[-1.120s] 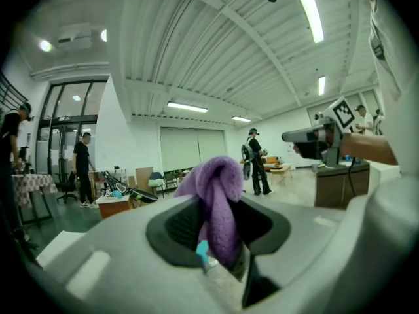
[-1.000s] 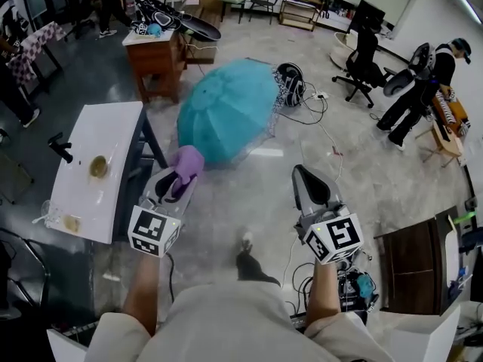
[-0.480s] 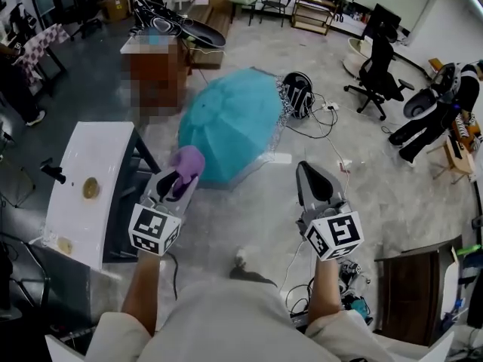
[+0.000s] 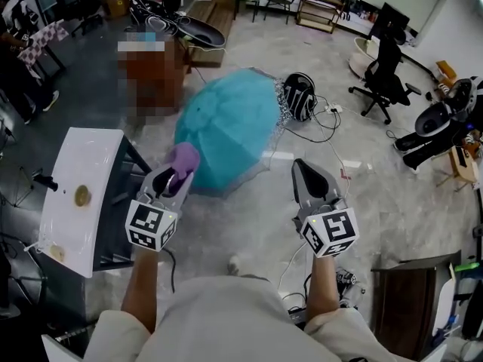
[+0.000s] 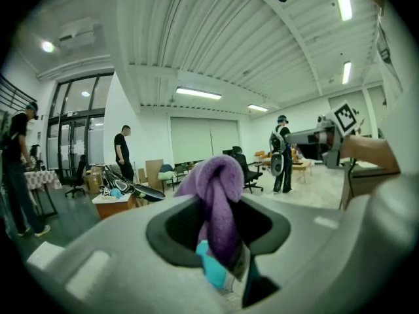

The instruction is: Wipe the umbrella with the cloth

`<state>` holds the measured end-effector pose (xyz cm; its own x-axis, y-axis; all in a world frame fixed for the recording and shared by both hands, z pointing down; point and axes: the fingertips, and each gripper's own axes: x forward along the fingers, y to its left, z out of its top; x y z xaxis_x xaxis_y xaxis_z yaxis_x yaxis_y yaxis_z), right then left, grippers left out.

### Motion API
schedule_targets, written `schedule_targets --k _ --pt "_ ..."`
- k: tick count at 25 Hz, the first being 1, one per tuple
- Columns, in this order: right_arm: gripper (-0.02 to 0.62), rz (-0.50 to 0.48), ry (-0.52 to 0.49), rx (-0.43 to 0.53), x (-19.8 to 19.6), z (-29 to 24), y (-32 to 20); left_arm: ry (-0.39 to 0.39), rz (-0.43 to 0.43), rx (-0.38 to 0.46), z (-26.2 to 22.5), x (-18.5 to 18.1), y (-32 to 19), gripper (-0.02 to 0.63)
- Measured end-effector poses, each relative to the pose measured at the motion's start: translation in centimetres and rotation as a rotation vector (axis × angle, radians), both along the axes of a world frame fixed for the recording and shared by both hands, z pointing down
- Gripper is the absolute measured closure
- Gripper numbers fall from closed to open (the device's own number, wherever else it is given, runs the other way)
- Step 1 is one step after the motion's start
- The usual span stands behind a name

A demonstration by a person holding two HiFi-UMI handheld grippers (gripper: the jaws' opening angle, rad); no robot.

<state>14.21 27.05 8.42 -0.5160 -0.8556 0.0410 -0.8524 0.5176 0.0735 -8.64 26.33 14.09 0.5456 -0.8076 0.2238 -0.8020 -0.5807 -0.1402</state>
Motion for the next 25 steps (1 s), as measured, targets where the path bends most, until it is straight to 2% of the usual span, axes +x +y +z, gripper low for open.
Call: schedule_targets --k 4,9,12,19,25 --pt "0.592 -0.023 0.006 -0.004 0.5 0.2 -2.9 0.005 -0.028 0.001 0.0 0.4 -3.1 0.476" --pt "0.592 0.014 0.051 0.015 1.6 0.8 -5.8 0.005 -0.040 -0.009 0.7 1.5 -5.7 0.476" --pt "0.592 0.007 0.034 -0.005 1.4 1.5 -7.5 -0.002 -0.031 -0.014 1.1 1.8 -7.3 0.476" --pt "0.591 0.061 0.000 -0.041 1.7 2.8 -11.4 0.003 -0.024 -0.035 2.4 1.2 -11.8 0.476" --pt "0.592 0.105 -0.007 -0.105 0.8 4.3 -17.1 0.013 -0.017 -0.064 4.2 -1.2 -19.1 0.476"
